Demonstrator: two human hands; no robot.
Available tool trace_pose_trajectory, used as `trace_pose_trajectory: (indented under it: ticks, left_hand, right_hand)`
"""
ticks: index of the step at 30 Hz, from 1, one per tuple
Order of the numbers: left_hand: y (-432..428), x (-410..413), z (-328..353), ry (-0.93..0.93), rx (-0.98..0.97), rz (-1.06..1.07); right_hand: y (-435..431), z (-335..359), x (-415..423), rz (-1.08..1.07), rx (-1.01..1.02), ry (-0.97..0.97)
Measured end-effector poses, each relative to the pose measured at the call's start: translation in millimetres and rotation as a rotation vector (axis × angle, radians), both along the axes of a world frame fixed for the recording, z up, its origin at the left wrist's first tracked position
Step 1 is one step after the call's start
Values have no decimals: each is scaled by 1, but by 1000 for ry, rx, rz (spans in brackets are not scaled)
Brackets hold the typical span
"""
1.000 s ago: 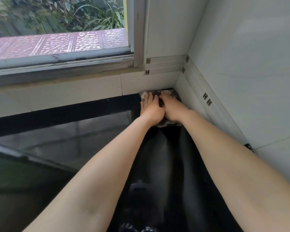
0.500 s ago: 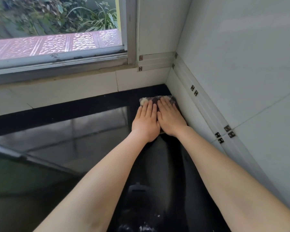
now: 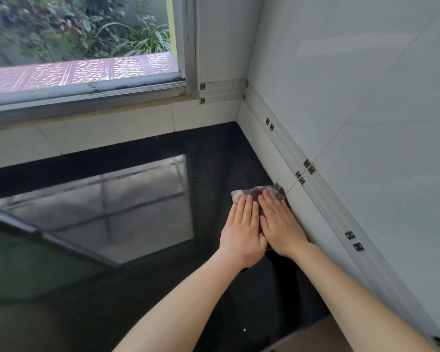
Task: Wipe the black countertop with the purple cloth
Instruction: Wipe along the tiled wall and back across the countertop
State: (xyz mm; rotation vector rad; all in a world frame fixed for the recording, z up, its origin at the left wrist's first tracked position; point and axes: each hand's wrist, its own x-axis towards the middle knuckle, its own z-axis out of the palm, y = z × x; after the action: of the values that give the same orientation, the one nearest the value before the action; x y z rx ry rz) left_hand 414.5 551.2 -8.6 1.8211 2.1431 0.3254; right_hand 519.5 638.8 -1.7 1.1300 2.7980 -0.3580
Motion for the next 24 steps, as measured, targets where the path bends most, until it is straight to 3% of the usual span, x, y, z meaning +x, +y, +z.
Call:
trace_pose_trajectory:
  ticks: [14,24]
  left_hand:
    - [-81,88,-2,1,31,-56]
    - [-101,94,4,47,32,-54]
  right_hand:
    - [-86,-10,95,-32,76,7]
    - [-106,-6,99,-85,206,-12]
